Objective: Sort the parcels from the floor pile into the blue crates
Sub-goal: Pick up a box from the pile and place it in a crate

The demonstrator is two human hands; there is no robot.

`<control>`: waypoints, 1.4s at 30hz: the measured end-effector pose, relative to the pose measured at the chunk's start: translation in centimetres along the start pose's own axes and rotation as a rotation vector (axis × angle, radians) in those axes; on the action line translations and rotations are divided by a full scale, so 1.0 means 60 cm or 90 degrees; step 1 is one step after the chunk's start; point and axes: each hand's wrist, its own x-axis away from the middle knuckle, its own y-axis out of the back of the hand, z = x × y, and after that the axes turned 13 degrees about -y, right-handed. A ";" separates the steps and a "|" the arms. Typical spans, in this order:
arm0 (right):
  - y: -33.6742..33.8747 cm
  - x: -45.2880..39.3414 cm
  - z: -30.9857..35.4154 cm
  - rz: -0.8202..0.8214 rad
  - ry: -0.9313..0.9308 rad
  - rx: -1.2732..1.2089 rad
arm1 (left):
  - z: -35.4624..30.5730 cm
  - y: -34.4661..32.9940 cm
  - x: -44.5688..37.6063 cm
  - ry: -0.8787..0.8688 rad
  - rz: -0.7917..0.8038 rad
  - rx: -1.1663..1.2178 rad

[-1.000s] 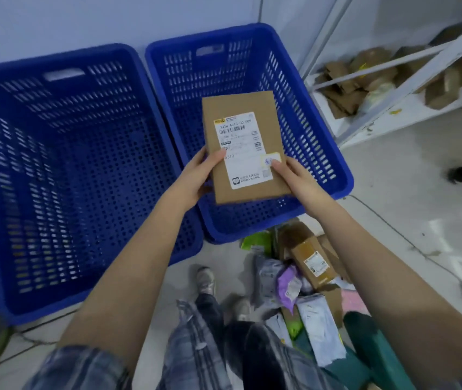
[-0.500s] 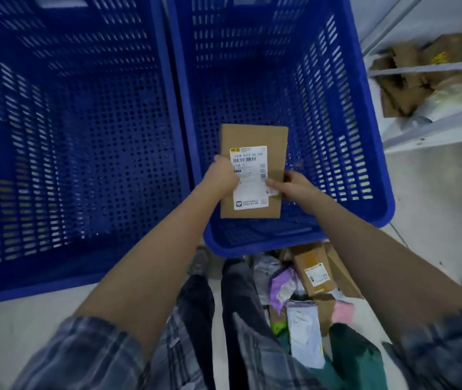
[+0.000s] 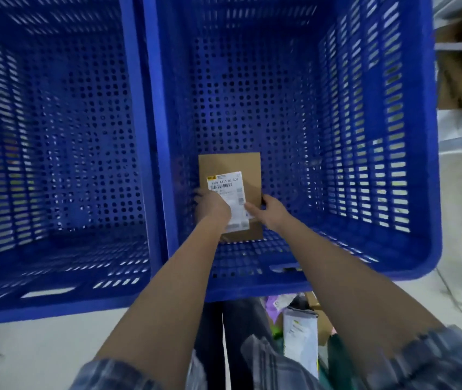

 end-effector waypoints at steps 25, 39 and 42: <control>0.055 0.094 0.034 -0.222 0.134 -0.002 | -0.005 0.034 0.041 -0.091 -0.001 0.237; -0.037 0.383 -0.360 -0.692 0.033 -0.704 | -0.030 -0.002 0.300 -0.698 0.063 0.212; -0.119 0.398 -0.490 -0.486 -0.159 -0.786 | 0.008 -0.056 0.352 -0.800 0.141 0.154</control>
